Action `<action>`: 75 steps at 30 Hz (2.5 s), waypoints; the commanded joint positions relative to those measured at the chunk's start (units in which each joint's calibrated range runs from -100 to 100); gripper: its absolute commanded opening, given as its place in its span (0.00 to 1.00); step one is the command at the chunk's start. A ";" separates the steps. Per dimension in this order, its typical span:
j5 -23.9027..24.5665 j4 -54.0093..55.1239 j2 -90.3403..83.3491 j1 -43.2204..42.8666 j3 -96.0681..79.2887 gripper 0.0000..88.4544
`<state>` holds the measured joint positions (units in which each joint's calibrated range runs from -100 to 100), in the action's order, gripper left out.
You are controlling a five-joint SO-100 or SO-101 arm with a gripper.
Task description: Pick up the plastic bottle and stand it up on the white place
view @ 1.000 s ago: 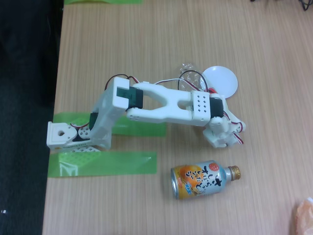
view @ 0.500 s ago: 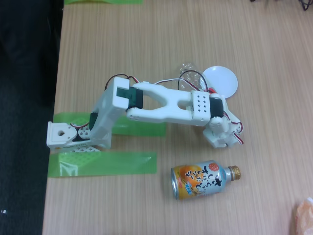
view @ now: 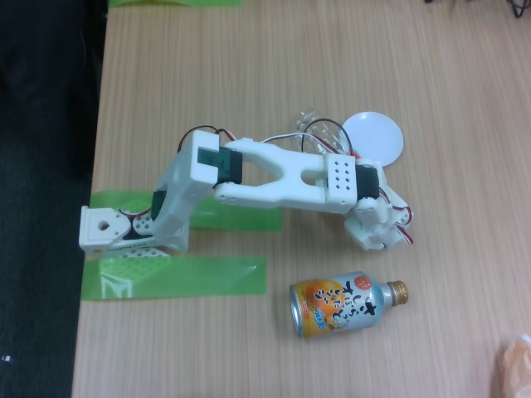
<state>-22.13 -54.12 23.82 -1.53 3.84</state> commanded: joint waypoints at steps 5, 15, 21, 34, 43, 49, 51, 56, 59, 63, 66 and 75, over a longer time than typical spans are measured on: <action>-0.30 0.04 -0.51 -0.17 7.79 0.12; -0.35 -1.93 -0.60 -0.25 16.39 0.12; 0.12 -4.94 -4.04 -0.76 20.20 0.12; -0.20 -5.28 -21.43 -7.28 16.85 0.12; 0.12 -5.28 -34.45 -13.36 3.72 0.12; -0.25 -3.39 -39.74 -14.69 -1.89 0.12; -0.25 -0.64 -39.91 -14.69 -2.26 0.12; -0.30 8.03 -39.74 -14.62 -3.52 0.12; -0.72 16.44 -39.74 -14.62 -7.51 0.12; -5.13 29.57 -39.82 -14.62 -13.57 0.12; -7.75 39.70 -39.82 -14.47 -18.19 0.12; -12.84 58.50 -39.74 -14.62 -24.98 0.12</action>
<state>-34.02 -1.10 -13.55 -15.73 -21.28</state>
